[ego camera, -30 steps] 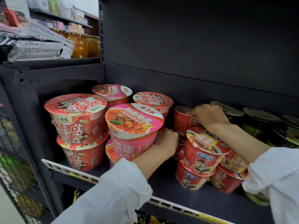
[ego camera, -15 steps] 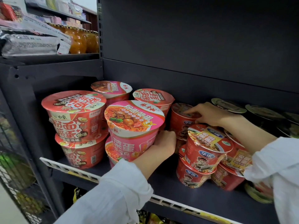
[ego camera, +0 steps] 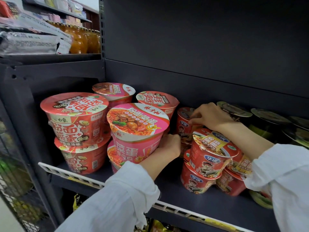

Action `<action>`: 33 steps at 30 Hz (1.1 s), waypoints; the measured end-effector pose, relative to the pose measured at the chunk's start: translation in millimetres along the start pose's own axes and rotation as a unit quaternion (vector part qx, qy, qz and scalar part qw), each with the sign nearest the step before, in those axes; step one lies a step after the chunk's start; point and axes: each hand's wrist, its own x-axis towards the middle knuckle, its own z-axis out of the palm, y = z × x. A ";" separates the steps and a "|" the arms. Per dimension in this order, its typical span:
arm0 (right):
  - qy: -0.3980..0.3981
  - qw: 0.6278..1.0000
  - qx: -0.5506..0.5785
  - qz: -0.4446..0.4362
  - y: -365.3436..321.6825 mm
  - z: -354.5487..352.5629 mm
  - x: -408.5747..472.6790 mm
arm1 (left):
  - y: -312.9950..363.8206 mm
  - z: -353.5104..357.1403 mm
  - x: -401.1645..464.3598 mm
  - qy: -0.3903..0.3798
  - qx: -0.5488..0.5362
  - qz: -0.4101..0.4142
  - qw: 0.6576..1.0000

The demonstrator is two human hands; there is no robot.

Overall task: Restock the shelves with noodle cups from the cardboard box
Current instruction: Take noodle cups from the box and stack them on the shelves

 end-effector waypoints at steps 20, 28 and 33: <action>0.047 0.991 -0.120 0.030 -16.3 4.7 2.3 | -3.6 8.4 3.2 0.005 -0.013 -0.001 1.000; -0.021 0.997 0.027 0.076 -15.8 3.5 -9.1 | 2.0 -0.3 -4.2 0.036 -0.101 0.042 0.993; 0.020 0.996 0.079 0.033 -12.9 -9.6 -48.3 | 0.6 -3.3 -15.8 0.040 -0.183 0.107 0.976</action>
